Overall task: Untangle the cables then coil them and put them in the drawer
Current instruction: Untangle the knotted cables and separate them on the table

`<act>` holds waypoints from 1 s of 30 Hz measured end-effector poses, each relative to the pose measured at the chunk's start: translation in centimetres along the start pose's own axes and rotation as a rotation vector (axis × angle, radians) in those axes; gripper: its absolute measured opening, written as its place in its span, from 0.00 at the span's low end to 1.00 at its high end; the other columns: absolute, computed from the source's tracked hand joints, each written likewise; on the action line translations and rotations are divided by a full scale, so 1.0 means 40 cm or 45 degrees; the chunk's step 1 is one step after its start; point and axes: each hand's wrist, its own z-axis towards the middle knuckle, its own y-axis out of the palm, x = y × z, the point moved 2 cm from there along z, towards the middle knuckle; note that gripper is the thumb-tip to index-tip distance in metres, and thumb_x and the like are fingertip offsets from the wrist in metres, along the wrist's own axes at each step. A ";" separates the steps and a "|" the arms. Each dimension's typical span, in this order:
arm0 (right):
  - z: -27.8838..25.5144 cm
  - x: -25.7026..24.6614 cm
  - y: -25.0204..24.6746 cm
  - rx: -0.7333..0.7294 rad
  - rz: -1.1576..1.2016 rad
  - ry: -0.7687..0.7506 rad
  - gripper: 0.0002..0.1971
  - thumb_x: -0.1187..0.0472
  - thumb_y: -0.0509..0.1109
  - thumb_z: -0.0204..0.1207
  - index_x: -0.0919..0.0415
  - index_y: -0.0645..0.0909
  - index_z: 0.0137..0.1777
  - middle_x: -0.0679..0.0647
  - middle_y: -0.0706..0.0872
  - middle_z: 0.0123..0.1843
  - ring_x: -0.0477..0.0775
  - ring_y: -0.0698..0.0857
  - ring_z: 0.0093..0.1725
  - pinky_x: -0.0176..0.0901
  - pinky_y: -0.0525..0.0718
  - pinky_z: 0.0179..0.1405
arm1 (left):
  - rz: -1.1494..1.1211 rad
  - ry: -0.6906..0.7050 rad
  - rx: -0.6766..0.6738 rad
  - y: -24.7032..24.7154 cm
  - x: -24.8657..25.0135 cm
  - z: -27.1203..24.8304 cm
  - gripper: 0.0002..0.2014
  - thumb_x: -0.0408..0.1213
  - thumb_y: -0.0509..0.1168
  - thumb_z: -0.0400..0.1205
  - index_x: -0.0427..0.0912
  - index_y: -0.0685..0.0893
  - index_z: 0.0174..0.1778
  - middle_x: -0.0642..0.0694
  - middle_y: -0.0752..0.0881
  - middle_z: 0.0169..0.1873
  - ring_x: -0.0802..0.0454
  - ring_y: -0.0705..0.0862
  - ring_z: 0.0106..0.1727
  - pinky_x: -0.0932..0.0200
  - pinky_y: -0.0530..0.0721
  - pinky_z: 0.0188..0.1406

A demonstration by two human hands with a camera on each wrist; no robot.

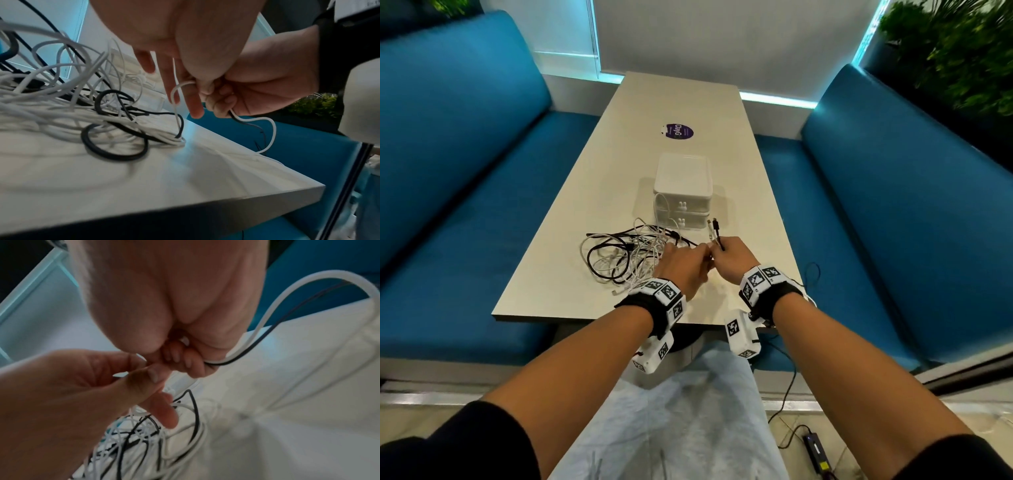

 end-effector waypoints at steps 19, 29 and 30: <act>-0.036 0.153 -0.103 0.077 -0.726 0.252 0.11 0.66 0.53 0.84 0.65 0.72 0.63 0.65 0.83 0.55 0.66 0.84 0.50 0.49 0.76 0.40 | 0.246 0.127 -0.282 0.081 -0.033 -0.041 0.18 0.48 0.49 0.91 0.46 0.82 0.60 0.45 0.84 0.56 0.42 0.77 0.63 0.46 0.66 0.64; -0.037 0.122 -0.054 -0.046 -0.530 0.060 0.07 0.66 0.54 0.84 0.63 0.73 0.57 0.65 0.86 0.52 0.66 0.84 0.49 0.50 0.78 0.42 | 0.500 0.250 -0.318 0.084 -0.030 -0.049 0.18 0.50 0.48 0.90 0.48 0.81 0.59 0.45 0.89 0.48 0.41 0.79 0.59 0.45 0.66 0.61; -0.036 0.111 -0.040 -0.084 -0.487 0.001 0.05 0.64 0.54 0.85 0.60 0.72 0.53 0.64 0.87 0.51 0.67 0.85 0.49 0.52 0.81 0.45 | 0.507 0.253 -0.321 0.082 -0.028 -0.047 0.17 0.49 0.48 0.90 0.48 0.81 0.58 0.45 0.89 0.46 0.41 0.80 0.59 0.46 0.66 0.61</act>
